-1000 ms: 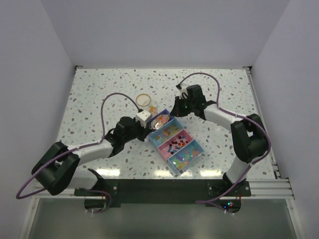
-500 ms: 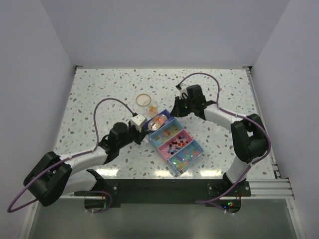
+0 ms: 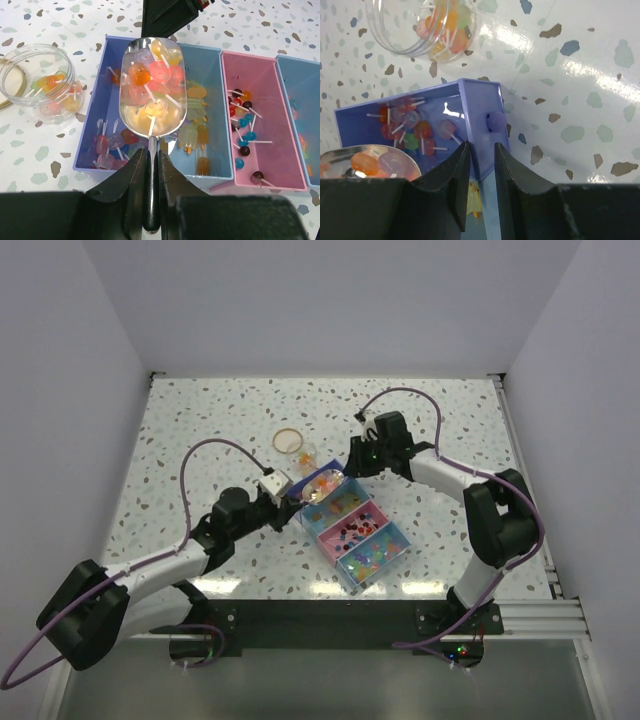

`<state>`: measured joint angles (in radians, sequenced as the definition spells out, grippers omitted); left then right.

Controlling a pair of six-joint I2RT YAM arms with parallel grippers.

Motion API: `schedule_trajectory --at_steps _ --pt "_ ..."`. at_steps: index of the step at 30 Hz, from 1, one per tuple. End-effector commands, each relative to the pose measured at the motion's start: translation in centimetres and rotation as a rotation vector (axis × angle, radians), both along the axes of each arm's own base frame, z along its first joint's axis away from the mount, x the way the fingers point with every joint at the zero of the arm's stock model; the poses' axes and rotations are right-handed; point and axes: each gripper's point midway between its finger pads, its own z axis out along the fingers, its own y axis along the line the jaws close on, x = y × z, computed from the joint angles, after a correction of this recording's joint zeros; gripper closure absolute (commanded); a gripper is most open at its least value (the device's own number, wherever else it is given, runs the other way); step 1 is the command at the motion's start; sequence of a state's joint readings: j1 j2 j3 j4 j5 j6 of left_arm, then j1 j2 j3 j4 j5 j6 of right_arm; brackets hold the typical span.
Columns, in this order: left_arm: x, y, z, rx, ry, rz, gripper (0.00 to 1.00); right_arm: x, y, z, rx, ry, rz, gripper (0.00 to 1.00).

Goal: Pack the candies
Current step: Scoop the fake candies from the storage box, then place the fake candies in the packing bottle.

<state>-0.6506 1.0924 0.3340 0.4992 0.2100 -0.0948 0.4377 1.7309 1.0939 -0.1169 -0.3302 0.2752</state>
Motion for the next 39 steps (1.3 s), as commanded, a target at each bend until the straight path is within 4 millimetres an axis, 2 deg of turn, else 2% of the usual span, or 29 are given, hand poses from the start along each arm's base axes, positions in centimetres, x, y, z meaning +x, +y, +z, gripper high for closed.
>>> schedule_trajectory --at_steps 1,2,6,13,17,19,20,22,23,24,25,26,27,29,31,39 --pt "0.3 -0.9 3.5 -0.064 -0.072 -0.023 1.0 -0.6 -2.7 -0.4 -0.103 0.03 -0.071 0.71" --pt "0.5 -0.7 3.6 -0.06 -0.073 -0.015 1.0 -0.5 -2.8 -0.1 -0.107 0.02 -0.079 0.67" --pt "1.1 0.1 3.5 -0.025 -0.036 0.018 1.0 -0.5 -3.4 1.1 -0.127 0.004 -0.095 0.64" --pt "1.9 1.9 5.2 -0.014 -0.048 0.062 1.0 0.0 -3.8 4.4 -0.132 -0.048 -0.108 0.45" --pt "3.5 4.4 5.6 0.034 -0.058 0.105 1.0 -0.2 -4.2 6.1 -0.14 -0.071 -0.115 0.34" --pt "4.3 5.5 5.7 0.073 -0.069 0.119 1.0 -0.4 -4.4 7.2 -0.141 -0.082 -0.115 0.33" --pt "4.9 5.7 6.4 0.082 -0.083 0.13 1.0 -0.5 -4.5 7.5 -0.138 -0.087 -0.115 0.33" --pt "5.5 6.2 5.1 0.151 -0.035 0.14 1.0 -0.9 -4.6 8.5 -0.131 -0.103 -0.116 0.32" --pt "6.1 6.2 5.9 0.162 -0.042 0.145 1.0 -1.1 -4.7 8.7 -0.132 -0.104 -0.115 0.32" --pt "6.3 6.4 4.6 0.2 0.005 0.147 1.0 -1.3 -4.9 8.8 -0.137 -0.103 -0.114 0.32" --pt "6.6 6.5 4.7 0.22 0.001 0.145 1.0 -1.5 -5.0 9.3 -0.135 -0.116 -0.114 0.32" --pt "7.0 6.5 5.2 0.227 -0.004 0.147 1.0 -1.7 -5.1 9.4 -0.137 -0.116 -0.112 0.32" --pt "6.9 6.6 4.2 0.256 0.035 0.142 1.0 -2.0 -5.3 9.4 -0.147 -0.116 -0.107 0.32" --pt "7.7 6.9 4.6 0.287 0.034 0.153 1.0 -2.3 -5.6 10.0 -0.149 -0.13 -0.107 0.32" --pt "7.9 7.3 3.5 0.332 0.077 0.154 1.0 -2.7 -6.0 10.4 -0.159 -0.143 -0.106 0.32" --pt "9.4 8.2 3.0 0.426 0.13 0.172 1.0 -3.7 -7.1 10.8 -0.187 -0.167 -0.109 0.31"
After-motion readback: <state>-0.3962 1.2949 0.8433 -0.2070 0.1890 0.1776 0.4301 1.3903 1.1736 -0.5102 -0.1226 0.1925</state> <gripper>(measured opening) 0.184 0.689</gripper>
